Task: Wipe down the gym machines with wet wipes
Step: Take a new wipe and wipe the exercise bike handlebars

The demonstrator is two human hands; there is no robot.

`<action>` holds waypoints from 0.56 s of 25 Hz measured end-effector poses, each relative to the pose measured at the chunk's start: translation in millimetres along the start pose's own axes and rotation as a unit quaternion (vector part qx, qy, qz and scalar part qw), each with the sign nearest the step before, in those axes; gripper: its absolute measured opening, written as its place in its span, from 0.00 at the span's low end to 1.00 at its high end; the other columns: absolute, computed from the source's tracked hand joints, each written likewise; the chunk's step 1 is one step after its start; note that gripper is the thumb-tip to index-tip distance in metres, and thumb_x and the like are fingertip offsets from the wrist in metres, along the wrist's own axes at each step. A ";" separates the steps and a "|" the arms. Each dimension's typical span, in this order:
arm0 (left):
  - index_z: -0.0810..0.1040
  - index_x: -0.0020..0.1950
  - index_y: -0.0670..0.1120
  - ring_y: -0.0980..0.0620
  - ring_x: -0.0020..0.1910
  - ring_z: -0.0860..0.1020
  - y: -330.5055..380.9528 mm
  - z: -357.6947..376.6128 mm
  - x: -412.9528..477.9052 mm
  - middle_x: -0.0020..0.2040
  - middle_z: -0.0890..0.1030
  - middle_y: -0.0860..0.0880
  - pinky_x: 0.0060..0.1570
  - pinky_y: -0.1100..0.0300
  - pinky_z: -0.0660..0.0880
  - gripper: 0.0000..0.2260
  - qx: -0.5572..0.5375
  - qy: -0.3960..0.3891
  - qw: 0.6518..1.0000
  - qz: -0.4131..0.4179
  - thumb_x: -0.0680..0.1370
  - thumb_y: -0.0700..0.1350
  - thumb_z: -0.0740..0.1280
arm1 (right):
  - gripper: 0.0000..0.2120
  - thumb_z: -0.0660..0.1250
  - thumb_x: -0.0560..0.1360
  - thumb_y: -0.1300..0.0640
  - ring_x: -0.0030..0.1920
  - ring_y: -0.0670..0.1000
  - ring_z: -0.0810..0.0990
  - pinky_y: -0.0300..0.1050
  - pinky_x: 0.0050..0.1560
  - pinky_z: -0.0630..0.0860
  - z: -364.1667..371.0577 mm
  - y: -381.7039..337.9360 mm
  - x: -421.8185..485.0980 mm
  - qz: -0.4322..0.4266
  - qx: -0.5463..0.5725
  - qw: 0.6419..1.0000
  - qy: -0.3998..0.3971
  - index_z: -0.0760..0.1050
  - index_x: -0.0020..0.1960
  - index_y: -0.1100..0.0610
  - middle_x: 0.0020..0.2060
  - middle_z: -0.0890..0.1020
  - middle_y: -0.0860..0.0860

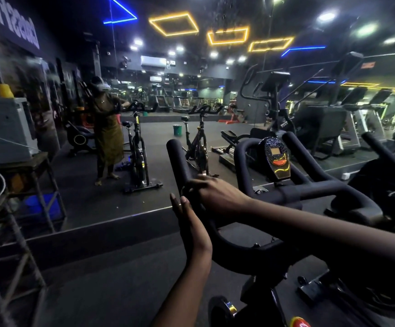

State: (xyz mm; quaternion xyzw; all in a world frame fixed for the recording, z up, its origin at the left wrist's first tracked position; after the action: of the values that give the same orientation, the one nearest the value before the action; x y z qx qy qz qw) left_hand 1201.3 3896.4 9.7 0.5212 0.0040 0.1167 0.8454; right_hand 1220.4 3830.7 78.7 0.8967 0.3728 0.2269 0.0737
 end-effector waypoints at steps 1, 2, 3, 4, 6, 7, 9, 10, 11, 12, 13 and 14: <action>0.52 0.78 0.47 0.65 0.63 0.57 0.3 -0.2 -0.2 0.76 0.56 0.52 0.53 0.78 0.56 0.22 -0.001 -0.003 1.000 -0.003 0.84 0.47 0.47 | 0.11 0.60 0.70 0.59 0.43 0.60 0.79 0.51 0.36 0.78 -1.7 -4.5 -7.9 0.002 0.018 1.000 -0.005 0.79 0.41 0.64 0.44 0.80 0.58; 0.51 0.78 0.47 0.65 0.64 0.57 1.0 -0.5 -1.0 0.77 0.56 0.52 0.54 0.77 0.56 0.22 -0.001 -0.005 1.000 -0.004 0.84 0.48 0.47 | 0.09 0.62 0.70 0.59 0.44 0.58 0.80 0.49 0.39 0.77 -3.8 -7.3 -15.8 0.009 0.040 0.999 -0.005 0.79 0.42 0.63 0.44 0.81 0.57; 0.51 0.78 0.47 0.65 0.64 0.57 1.9 -0.4 -2.1 0.77 0.56 0.52 0.54 0.77 0.56 0.22 0.001 -0.007 1.000 -0.004 0.84 0.48 0.48 | 0.09 0.64 0.69 0.59 0.46 0.56 0.80 0.47 0.42 0.76 -7.5 -9.2 -23.0 0.019 0.067 0.998 -0.007 0.80 0.44 0.62 0.46 0.81 0.56; 0.51 0.78 0.47 0.65 0.64 0.57 2.2 -0.2 -3.1 0.77 0.55 0.53 0.55 0.77 0.55 0.22 0.006 -0.009 1.000 -0.004 0.84 0.49 0.48 | 0.09 0.65 0.69 0.59 0.47 0.54 0.81 0.45 0.44 0.75 -11.5 -11.1 -28.6 0.028 0.096 0.995 -0.012 0.80 0.47 0.61 0.47 0.81 0.55; 0.51 0.78 0.49 0.64 0.68 0.57 2.1 -0.8 -3.2 0.77 0.55 0.53 0.58 0.75 0.55 0.22 0.016 -0.012 1.000 -0.001 0.84 0.50 0.48 | 0.11 0.67 0.70 0.60 0.49 0.51 0.81 0.43 0.48 0.76 -19.8 -15.5 -36.9 0.023 0.130 0.991 -0.029 0.81 0.51 0.60 0.49 0.81 0.54; 0.51 0.78 0.49 0.61 0.71 0.57 1.8 -1.2 -2.4 0.77 0.55 0.52 0.61 0.72 0.54 0.23 0.024 -0.014 1.000 0.000 0.83 0.50 0.49 | 0.12 0.68 0.70 0.61 0.49 0.50 0.81 0.41 0.49 0.76 -24.1 -15.7 -40.2 0.013 0.137 0.990 -0.039 0.81 0.52 0.59 0.49 0.82 0.54; 0.51 0.78 0.50 0.55 0.74 0.58 1.4 -1.8 -1.3 0.78 0.55 0.50 0.62 0.70 0.54 0.24 0.058 -0.019 0.998 0.001 0.83 0.53 0.52 | 0.12 0.70 0.68 0.64 0.48 0.47 0.80 0.37 0.49 0.73 -35.9 -5.3 -48.4 0.036 0.129 0.991 -0.016 0.82 0.51 0.59 0.47 0.84 0.53; 0.51 0.78 0.50 0.53 0.75 0.58 2.7 -1.8 -1.9 0.78 0.56 0.50 0.61 0.69 0.54 0.27 0.080 -0.026 0.996 0.006 0.82 0.56 0.54 | 0.13 0.69 0.67 0.67 0.48 0.48 0.81 0.37 0.48 0.71 -42.4 6.3 -55.4 0.094 0.121 0.988 0.018 0.83 0.50 0.58 0.47 0.84 0.53; 0.51 0.78 0.51 0.52 0.74 0.59 3.7 -2.0 -3.3 0.77 0.57 0.50 0.60 0.68 0.55 0.29 0.103 -0.035 0.994 0.011 0.80 0.58 0.54 | 0.14 0.67 0.68 0.68 0.49 0.49 0.81 0.39 0.47 0.71 -50.0 20.0 -65.4 0.182 0.105 0.976 0.052 0.83 0.50 0.58 0.48 0.84 0.53; 0.51 0.78 0.52 0.50 0.74 0.61 4.1 -2.1 -4.5 0.77 0.58 0.48 0.59 0.67 0.57 0.29 0.123 -0.042 0.991 0.012 0.80 0.59 0.55 | 0.13 0.67 0.70 0.67 0.50 0.52 0.81 0.40 0.46 0.70 -53.7 31.2 -77.8 0.271 0.076 0.958 0.052 0.83 0.51 0.58 0.48 0.83 0.54; 0.52 0.78 0.53 0.47 0.73 0.62 4.3 -2.3 -5.2 0.76 0.60 0.46 0.59 0.65 0.59 0.26 0.137 -0.047 0.989 0.010 0.81 0.57 0.55 | 0.10 0.66 0.72 0.63 0.50 0.53 0.80 0.42 0.45 0.69 -52.4 37.0 -89.1 0.344 0.056 0.937 0.021 0.82 0.52 0.58 0.48 0.82 0.54; 0.52 0.78 0.53 0.46 0.72 0.64 4.2 -3.0 -5.6 0.75 0.61 0.44 0.59 0.63 0.60 0.24 0.151 -0.053 0.987 0.007 0.82 0.55 0.54 | 0.09 0.65 0.73 0.60 0.50 0.55 0.80 0.43 0.44 0.68 -47.9 35.9 -96.5 0.388 0.049 0.920 -0.001 0.81 0.51 0.59 0.47 0.80 0.55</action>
State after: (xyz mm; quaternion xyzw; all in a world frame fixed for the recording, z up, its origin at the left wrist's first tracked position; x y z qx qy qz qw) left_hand 1194.6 3899.7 11.4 0.6486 -0.0273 0.0930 0.7549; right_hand 1161.3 3735.6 98.1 0.9739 0.0065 0.2178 -0.0640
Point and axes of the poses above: each hand's wrist, its own x-axis towards the middle knuckle, its own z-axis out of the palm, y = z × x, the point moved 3 cm from there along x, towards the middle knuckle
